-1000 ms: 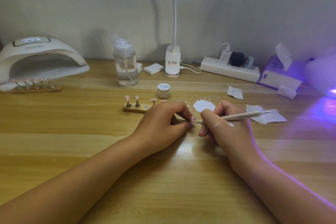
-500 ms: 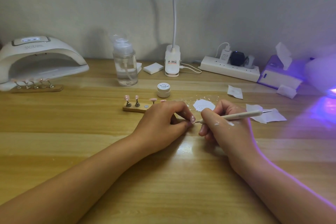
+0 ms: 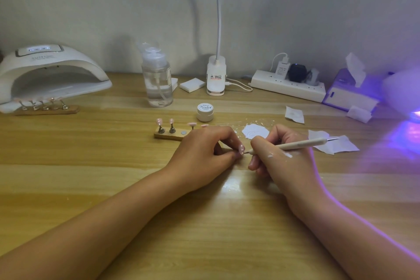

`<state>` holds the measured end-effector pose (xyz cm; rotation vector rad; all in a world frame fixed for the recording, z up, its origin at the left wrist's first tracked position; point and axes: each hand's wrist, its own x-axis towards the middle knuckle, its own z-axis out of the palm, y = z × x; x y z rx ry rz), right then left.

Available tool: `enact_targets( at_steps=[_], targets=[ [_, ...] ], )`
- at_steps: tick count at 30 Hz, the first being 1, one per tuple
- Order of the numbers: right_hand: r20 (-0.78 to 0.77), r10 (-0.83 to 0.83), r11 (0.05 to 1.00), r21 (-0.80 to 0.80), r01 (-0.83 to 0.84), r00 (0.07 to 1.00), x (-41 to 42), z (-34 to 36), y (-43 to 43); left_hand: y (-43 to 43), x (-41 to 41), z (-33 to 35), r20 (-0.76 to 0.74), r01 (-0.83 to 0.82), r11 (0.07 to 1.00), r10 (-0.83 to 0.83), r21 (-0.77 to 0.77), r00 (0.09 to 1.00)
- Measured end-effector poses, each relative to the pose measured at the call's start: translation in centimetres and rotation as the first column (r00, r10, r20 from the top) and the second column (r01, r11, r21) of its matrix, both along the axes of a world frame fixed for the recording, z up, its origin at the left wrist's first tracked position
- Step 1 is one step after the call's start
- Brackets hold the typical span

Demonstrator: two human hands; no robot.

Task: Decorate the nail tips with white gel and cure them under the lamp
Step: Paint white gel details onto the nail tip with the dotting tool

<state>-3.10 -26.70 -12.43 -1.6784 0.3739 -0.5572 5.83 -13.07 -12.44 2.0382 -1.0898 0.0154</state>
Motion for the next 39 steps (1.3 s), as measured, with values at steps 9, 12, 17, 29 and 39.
enact_targets(
  at_steps=[9, 12, 17, 29, 39],
  targets=[
    [0.021, -0.011, 1.000, 0.002, 0.011, 1.000, 0.0, 0.0, 0.0, 0.0, 0.0, 0.0, -0.011, 0.001, 1.000, -0.001, 0.001, 1.000],
    [0.044, -0.012, 1.000, 0.017, 0.011, 0.999, -0.1, 0.0, -0.1, 0.0, 0.0, 0.0, -0.018, 0.002, 1.000, -0.002, -0.003, 1.000],
    [0.236, -0.135, 0.988, 0.104, 0.113, 0.962, -0.3, 0.0, -0.5, 0.0, 0.0, -0.2, -0.021, -0.003, 1.000, 0.003, -0.002, 1.000],
    [0.080, -0.156, 0.971, -0.168, 0.168, 0.984, 0.1, -1.1, -1.2, 0.1, -0.2, -0.6, -0.012, 0.004, 0.997, -0.005, -0.082, 1.000],
    [0.052, -0.127, 0.957, -0.255, 0.136, 0.991, -0.3, -0.9, -1.2, 2.6, 1.1, 3.3, -0.103, -0.120, 0.925, 0.089, -0.360, 0.991]
  ],
)
